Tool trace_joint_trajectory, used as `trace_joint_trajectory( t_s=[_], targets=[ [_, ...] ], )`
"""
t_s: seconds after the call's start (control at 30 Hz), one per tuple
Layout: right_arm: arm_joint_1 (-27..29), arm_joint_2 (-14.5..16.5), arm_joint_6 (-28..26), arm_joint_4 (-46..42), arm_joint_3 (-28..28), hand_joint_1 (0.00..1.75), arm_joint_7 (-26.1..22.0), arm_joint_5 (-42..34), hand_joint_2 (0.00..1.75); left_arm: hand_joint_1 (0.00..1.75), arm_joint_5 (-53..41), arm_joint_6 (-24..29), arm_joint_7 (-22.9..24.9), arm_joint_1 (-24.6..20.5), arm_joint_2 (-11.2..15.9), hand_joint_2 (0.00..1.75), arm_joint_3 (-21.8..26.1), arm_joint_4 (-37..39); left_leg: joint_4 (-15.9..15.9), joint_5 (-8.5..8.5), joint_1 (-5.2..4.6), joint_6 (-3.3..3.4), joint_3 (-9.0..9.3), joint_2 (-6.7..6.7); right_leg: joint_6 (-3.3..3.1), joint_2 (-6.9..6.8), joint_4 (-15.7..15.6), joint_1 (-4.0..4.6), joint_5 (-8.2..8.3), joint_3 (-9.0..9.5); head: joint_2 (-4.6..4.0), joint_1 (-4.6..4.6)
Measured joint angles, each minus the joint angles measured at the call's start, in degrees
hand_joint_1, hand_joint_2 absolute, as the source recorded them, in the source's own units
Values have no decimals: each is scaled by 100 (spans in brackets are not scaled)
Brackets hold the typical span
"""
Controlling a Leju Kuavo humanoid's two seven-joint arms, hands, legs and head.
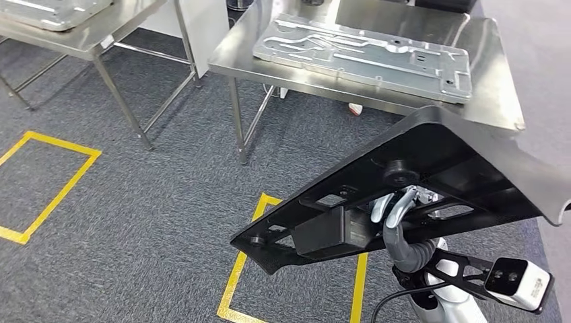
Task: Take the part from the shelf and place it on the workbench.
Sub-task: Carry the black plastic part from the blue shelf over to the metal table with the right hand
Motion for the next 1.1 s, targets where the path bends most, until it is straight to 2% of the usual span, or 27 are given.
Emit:
trace_joint_trajectory(
  t_s=[0.03,0.07,0.1,0.17,0.2,0.23,0.3,0.33,0.37,0.4,0.43,0.47,0.53,0.57,0.6,0.67,0.7,0.73,0.8,0.87,0.9,0.93,0.97,1.03,1.07,1.1],
  targets=[
    [-11,0,0,1,4,175,1,19,175,0,2,-14,-3,-1,0,175,4,0,3,-17,-16,-26,15,46,-29,-122,-335,21,101,179,0,0],
    [-24,0,-1,4,9,175,2,33,175,0,3,-27,-7,-2,1,175,8,0,6,-36,-32,-55,29,94,-58,-210,-537,46,140,280,0,-1],
    [-35,0,-2,6,13,175,2,42,175,0,4,-40,-10,-2,1,175,12,0,5,-51,-45,-84,40,149,-88,-229,-606,71,130,302,0,-1],
    [-43,0,-4,9,17,175,3,49,175,0,4,-61,-15,-10,2,175,15,0,10,-85,-41,-143,61,238,-147,-79,-622,70,154,288,0,-1],
    [-47,0,-4,9,19,175,3,49,175,0,4,-68,-19,-14,2,175,16,0,65,-137,-29,-175,51,173,-182,-14,-641,59,170,293,0,-1],
    [-54,-5,-5,9,22,175,3,52,175,0,3,-76,-25,-15,2,175,17,0,225,-249,-17,-204,-10,49,-216,50,-661,44,187,301,0,-1],
    [-63,-15,-10,13,34,175,3,64,175,0,0,-88,-39,-3,0,175,22,0,910,-622,-1,-244,-320,-244,-263,176,-677,38,201,307,0,-1],
    [-60,-20,-14,18,44,175,4,78,175,0,-1,-92,-45,8,-1,175,26,0,1325,-799,-1,-253,-524,-302,-274,249,-673,45,200,304,0,-2],
    [-50,-20,-18,25,56,175,4,92,175,0,-2,-92,-53,20,-1,175,31,0,1635,-890,-1,-257,-686,-320,-278,327,-667,51,199,302,0,-2],
    [-36,-20,-24,32,66,175,5,109,175,0,-2,-92,-62,29,-1,175,36,0,1739,-857,0,-255,-757,-323,-279,411,-659,55,198,302,0,-2],
    [-19,-20,-29,36,75,175,5,123,175,0,-2,-91,-73,34,-1,175,39,0,1602,-707,2,-249,-718,-335,-274,495,-647,55,195,305,0,-2],
    [-4,-20,-35,38,81,175,5,134,175,0,-2,-91,-83,35,-1,175,42,0,1260,-477,10,-240,-580,-385,-266,577,-633,53,189,311,0,-2],
    [14,-20,-38,38,89,175,5,144,175,0,-1,-90,-94,41,-1,175,49,0,482,-104,42,-204,-265,-670,-226,723,-592,52,173,298,0,-2],
    [18,-20,-38,38,93,175,5,146,175,0,0,-90,-96,41,-2,175,53,0,253,-24,52,-177,-172,-781,-197,787,-576,50,172,277,0,-2],
    [25,-20,-38,38,97,175,5,148,175,0,0,-90,-96,36,-2,175,58,0,162,-13,51,-140,-140,-844,-160,846,-568,42,178,253,0,-2],
    [44,-19,-39,38,105,175,5,149,175,0,0,-90,-97,19,-3,175,68,0,128,8,35,-54,-120,-727,-83,941,-578,24,201,221,0,-2],
    [51,-17,-39,38,109,175,5,149,175,0,0,-90,-97,11,-5,175,72,0,100,29,33,-10,-106,-662,-54,879,-545,23,178,201,0,-1],
    [53,-15,-39,38,113,175,5,149,175,0,0,-90,-99,11,-7,175,77,0,71,47,34,31,-93,-590,-32,753,-428,31,101,144,0,-1],
    [55,-11,-40,39,122,175,5,148,175,0,0,-90,-103,17,-5,175,86,0,41,58,20,82,-83,-447,1,422,178,32,-232,-142,0,0],
    [66,-11,-42,44,132,175,5,149,175,0,0,-91,-104,35,-3,175,97,0,43,48,-5,99,-87,-314,33,300,943,6,-541,-511,0,0],
    [78,-11,-47,48,137,175,4,165,175,0,0,-104,-101,40,-3,175,99,0,44,41,-12,99,-86,-258,43,285,1109,-5,-562,-588,0,-1],
    [96,-11,-58,52,138,175,2,201,175,0,-1,-131,-95,38,-3,175,101,0,44,35,-15,94,-82,-217,45,273,1039,-9,-475,-541,0,-1],
    [122,-11,-74,54,139,175,0,251,175,0,-2,-166,-88,32,-3,175,101,0,45,28,-16,85,-72,-188,37,257,729,-9,-304,-366,0,-1],
    [173,-11,-112,51,139,175,-5,345,175,0,-7,-241,-78,19,-5,175,101,0,49,12,-27,58,-52,-147,-12,169,-131,15,17,116,0,-1],
    [188,-11,-125,46,139,175,-7,367,175,0,-10,-262,-77,16,-6,175,101,0,50,-1,-34,35,-49,-135,-45,133,-437,36,90,278,0,-1],
    [200,-11,-132,38,139,175,-8,378,175,0,-12,-278,-77,16,-7,175,101,0,50,-15,-39,7,-48,-126,-78,107,-594,59,99,356,0,-1]
  ],
)
